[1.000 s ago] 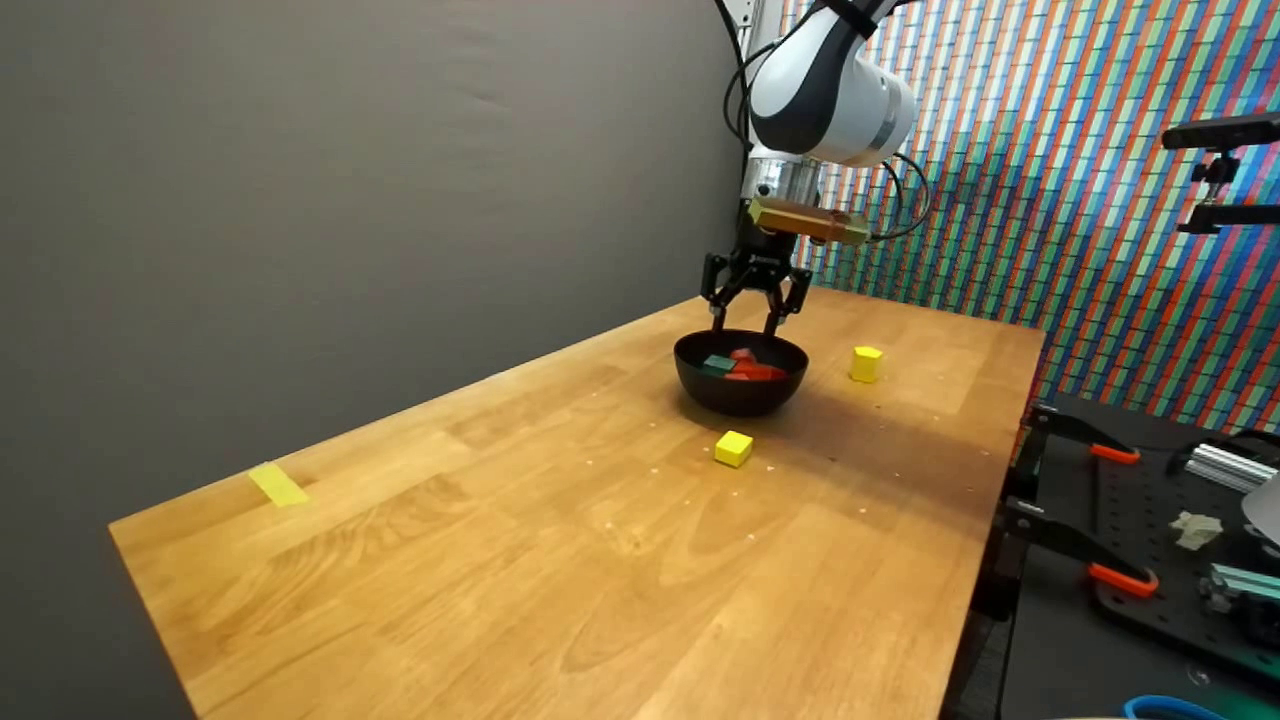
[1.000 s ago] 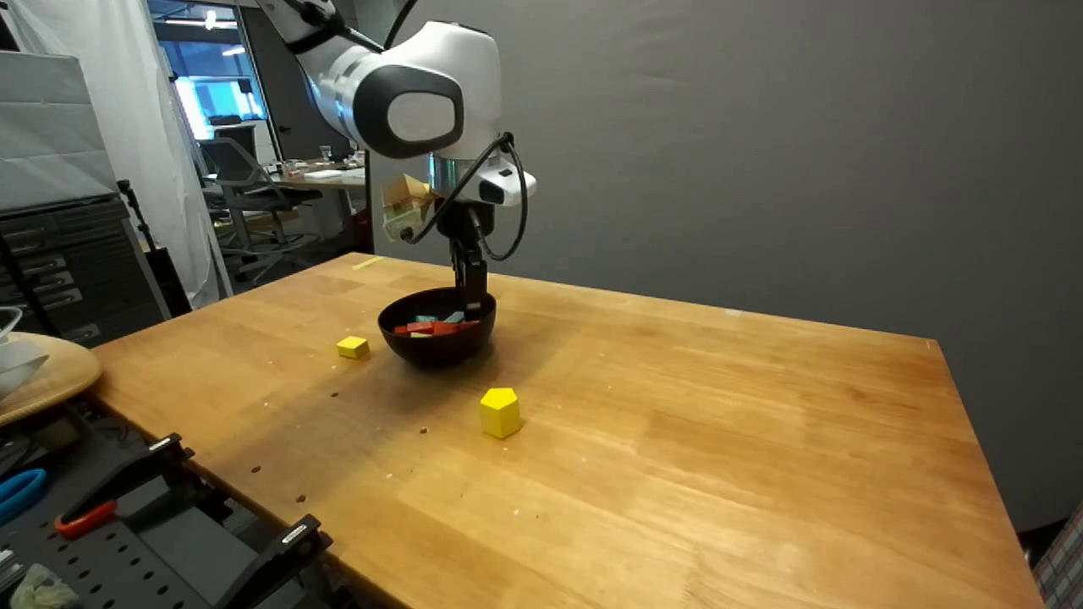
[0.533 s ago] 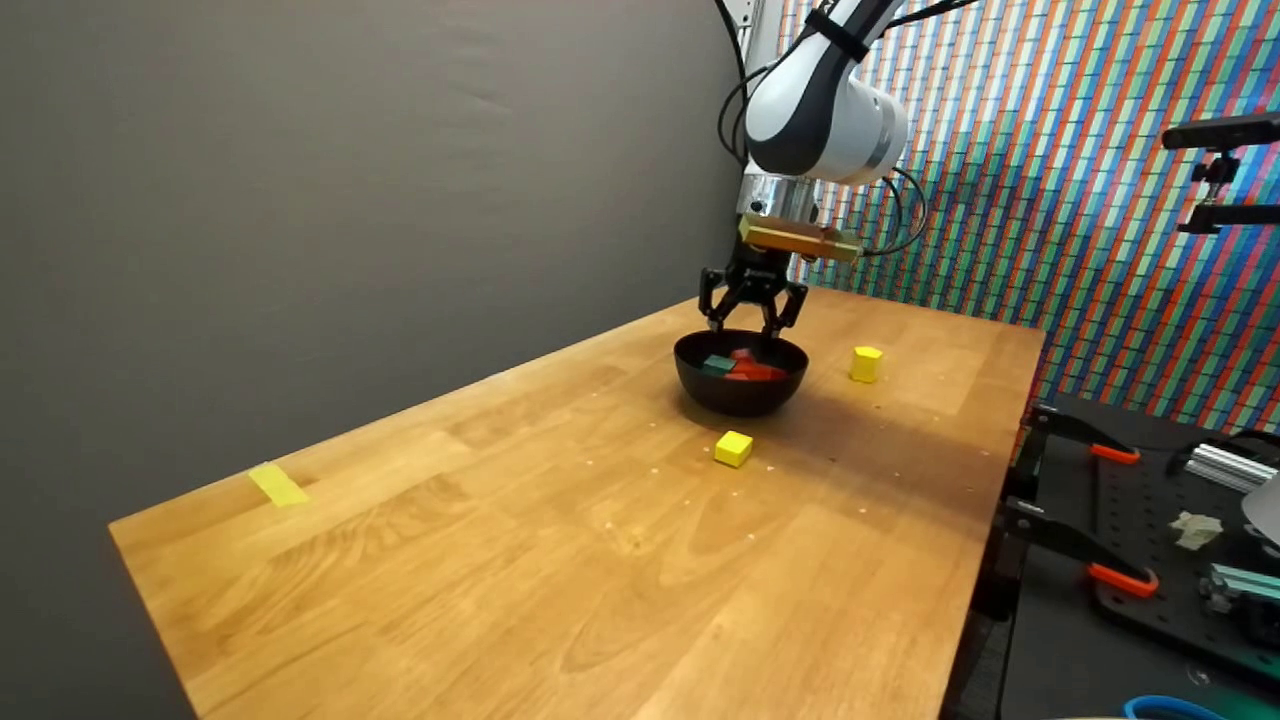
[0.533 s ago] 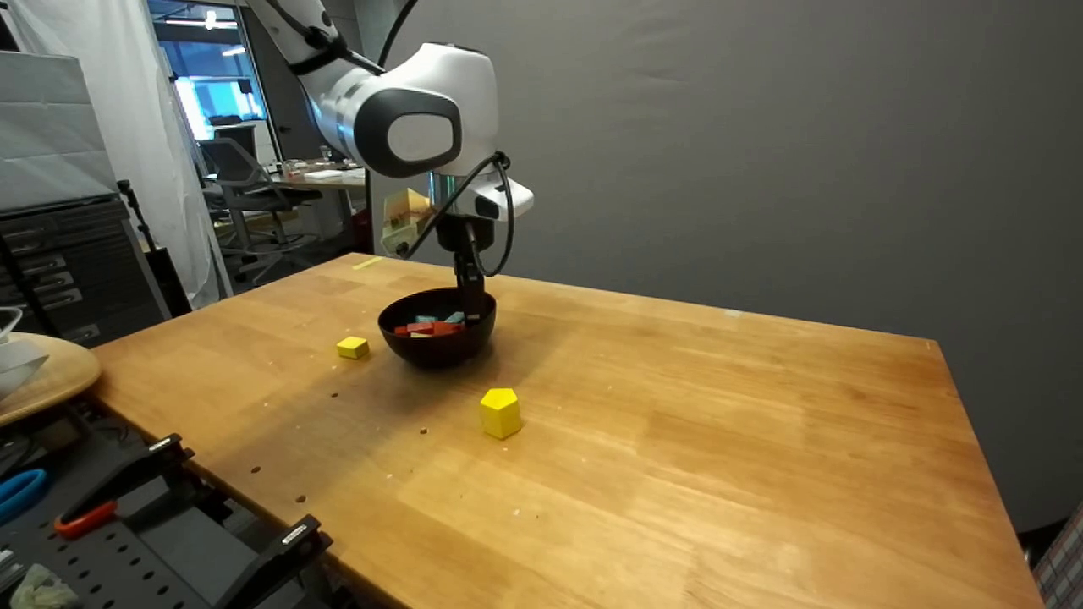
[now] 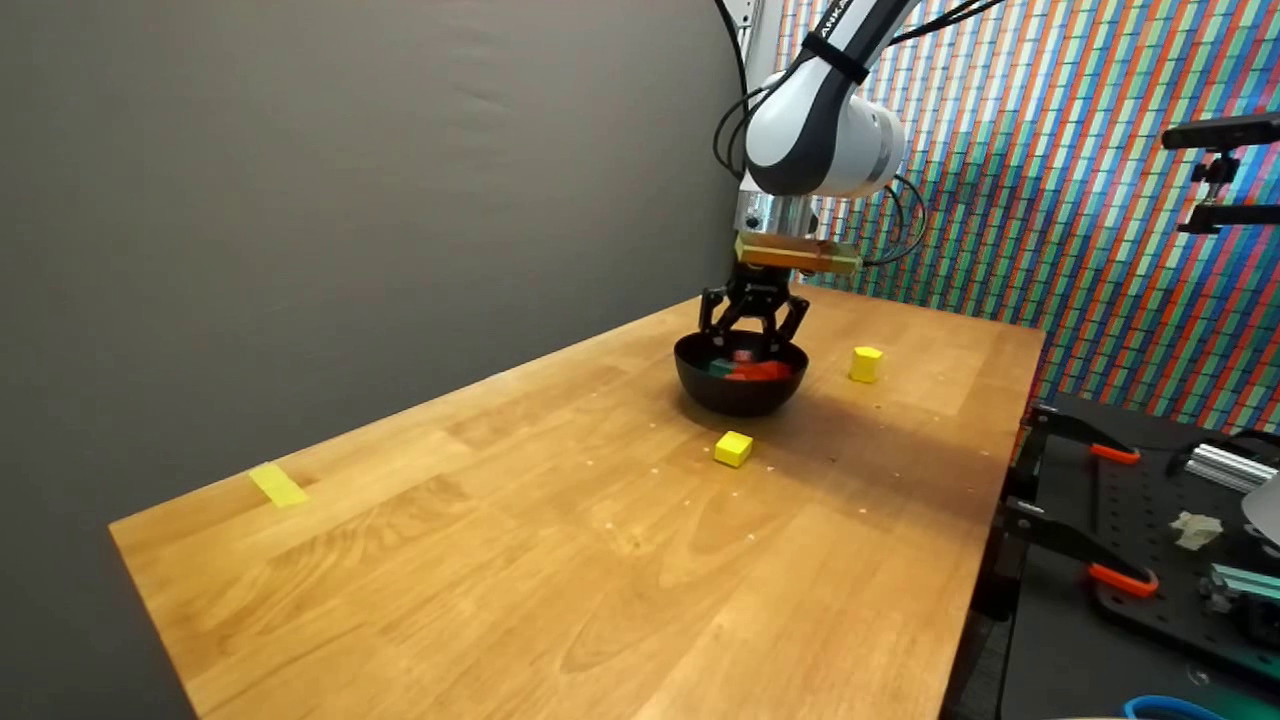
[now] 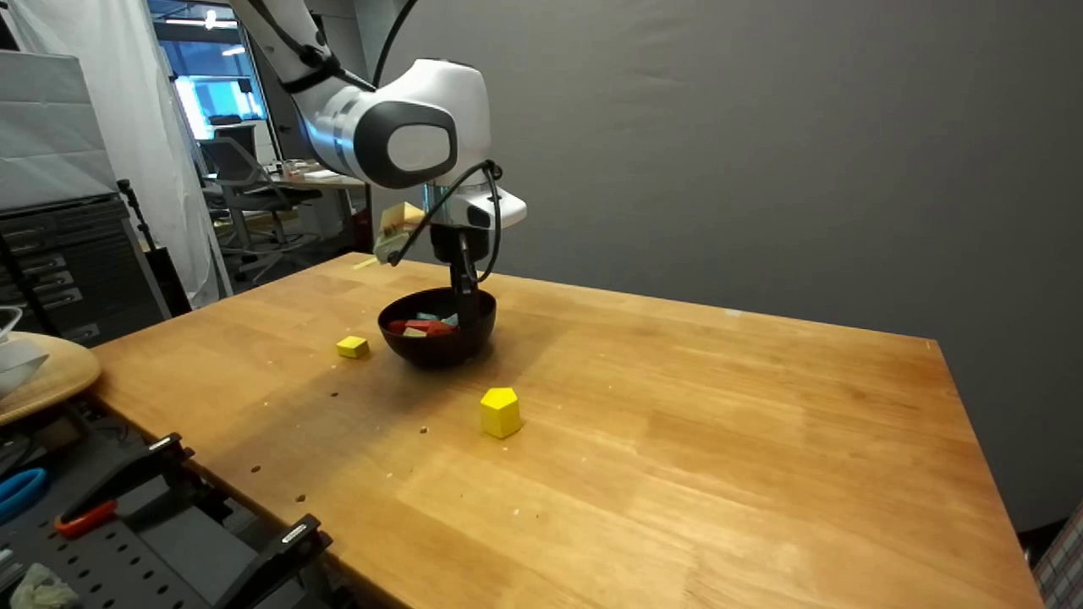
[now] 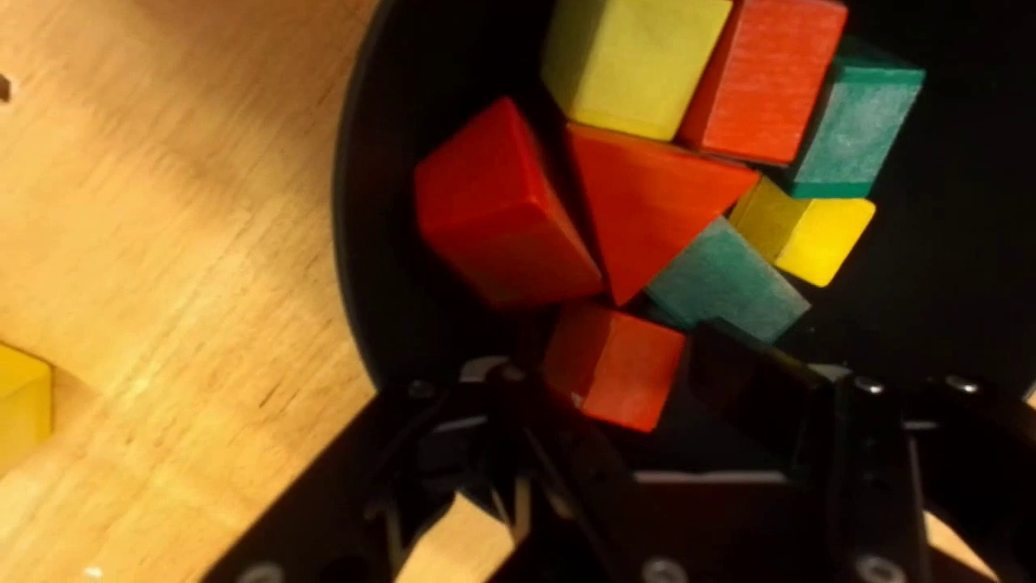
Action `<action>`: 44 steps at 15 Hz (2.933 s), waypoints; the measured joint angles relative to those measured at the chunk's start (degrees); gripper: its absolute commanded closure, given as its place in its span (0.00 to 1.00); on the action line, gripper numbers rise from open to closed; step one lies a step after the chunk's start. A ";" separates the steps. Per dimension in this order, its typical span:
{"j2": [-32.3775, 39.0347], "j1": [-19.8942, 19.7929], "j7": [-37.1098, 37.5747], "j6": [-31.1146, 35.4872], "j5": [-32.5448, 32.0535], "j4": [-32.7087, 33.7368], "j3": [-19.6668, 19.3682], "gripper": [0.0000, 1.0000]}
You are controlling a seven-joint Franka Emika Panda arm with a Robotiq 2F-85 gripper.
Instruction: Remove all the blocks from the black bowl and place them on the table
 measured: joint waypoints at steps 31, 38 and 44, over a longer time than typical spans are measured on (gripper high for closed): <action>0.17 4.55 4.16 3.22 -6.53 -0.49 -2.58 0.37; 0.61 5.37 4.51 3.08 -6.68 0.33 -2.59 0.40; 0.65 5.26 6.86 3.37 -6.73 0.64 -3.60 0.32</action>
